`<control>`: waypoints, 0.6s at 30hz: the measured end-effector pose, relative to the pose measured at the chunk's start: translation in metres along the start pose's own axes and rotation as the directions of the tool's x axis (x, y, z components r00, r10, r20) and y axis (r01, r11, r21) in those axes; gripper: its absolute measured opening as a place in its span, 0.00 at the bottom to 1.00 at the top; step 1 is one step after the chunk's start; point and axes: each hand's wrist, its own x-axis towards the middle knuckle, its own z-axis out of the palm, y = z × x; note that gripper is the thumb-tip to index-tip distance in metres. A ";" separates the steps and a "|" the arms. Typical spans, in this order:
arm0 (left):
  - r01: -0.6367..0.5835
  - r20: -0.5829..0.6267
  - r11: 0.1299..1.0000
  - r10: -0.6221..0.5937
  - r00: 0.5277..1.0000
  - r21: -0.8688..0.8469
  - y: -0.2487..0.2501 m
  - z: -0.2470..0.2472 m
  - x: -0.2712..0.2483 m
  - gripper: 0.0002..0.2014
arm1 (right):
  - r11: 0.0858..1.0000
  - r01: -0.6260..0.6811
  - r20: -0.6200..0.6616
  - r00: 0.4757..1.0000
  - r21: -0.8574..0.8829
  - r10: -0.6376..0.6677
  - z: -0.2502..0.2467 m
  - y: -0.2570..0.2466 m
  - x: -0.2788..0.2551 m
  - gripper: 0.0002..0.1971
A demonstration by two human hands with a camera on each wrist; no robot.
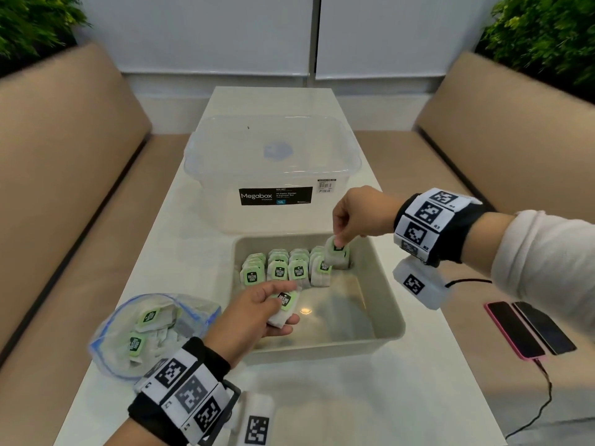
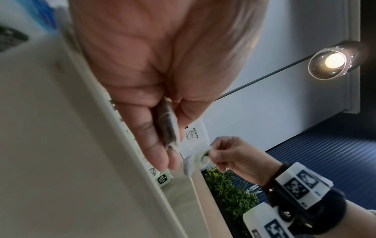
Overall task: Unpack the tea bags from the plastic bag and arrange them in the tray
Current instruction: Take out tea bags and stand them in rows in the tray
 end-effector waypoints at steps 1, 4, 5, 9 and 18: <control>0.005 -0.001 1.000 -0.005 1.000 -0.003 -0.001 0.000 0.000 0.17 | 0.997 -0.019 0.011 1.000 -0.080 0.020 0.003 0.002 0.003 0.06; 0.004 -0.007 1.000 -0.004 1.000 -0.012 -0.003 0.000 -0.002 0.17 | 0.961 -0.059 0.056 0.996 -0.271 0.076 0.013 0.007 0.014 0.06; 0.003 -0.011 1.000 -0.003 1.000 -0.019 -0.003 0.000 -0.002 0.17 | 0.944 -0.073 0.070 0.992 -0.322 0.100 0.016 0.008 0.018 0.05; 0.008 -0.024 0.999 -0.009 1.000 -0.041 -0.003 0.000 -0.002 0.17 | 0.869 -0.104 0.103 0.979 -0.484 0.175 0.030 0.008 0.032 0.05; 0.016 -0.034 0.997 -0.019 0.999 -0.079 -0.006 -0.003 -0.001 0.16 | 0.740 -0.056 0.117 0.977 -0.670 0.181 0.045 -0.001 0.045 0.08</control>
